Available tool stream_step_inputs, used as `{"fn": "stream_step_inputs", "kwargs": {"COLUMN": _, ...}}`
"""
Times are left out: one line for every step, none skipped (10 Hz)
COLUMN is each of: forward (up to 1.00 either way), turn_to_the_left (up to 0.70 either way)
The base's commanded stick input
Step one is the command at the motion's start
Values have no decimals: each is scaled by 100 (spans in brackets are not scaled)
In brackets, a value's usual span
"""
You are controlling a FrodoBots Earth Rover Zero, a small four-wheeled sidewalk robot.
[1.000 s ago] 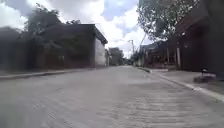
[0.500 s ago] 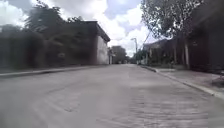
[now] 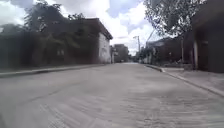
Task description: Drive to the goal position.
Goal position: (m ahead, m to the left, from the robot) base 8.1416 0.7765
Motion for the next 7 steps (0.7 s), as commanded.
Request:
{"fn": "stream_step_inputs", "kwargs": {"forward": 100, "turn_to_the_left": -4}}
{"fn": "stream_step_inputs", "kwargs": {"forward": 100, "turn_to_the_left": -37}}
{"fn": "stream_step_inputs", "kwargs": {"forward": 100, "turn_to_the_left": -40}}
{"fn": "stream_step_inputs", "kwargs": {"forward": 100, "turn_to_the_left": -40}}
{"fn": "stream_step_inputs", "kwargs": {"forward": 100, "turn_to_the_left": -40}}
{"fn": "stream_step_inputs", "kwargs": {"forward": 100, "turn_to_the_left": -40}}
{"fn": "stream_step_inputs", "kwargs": {"forward": 100, "turn_to_the_left": -40}}
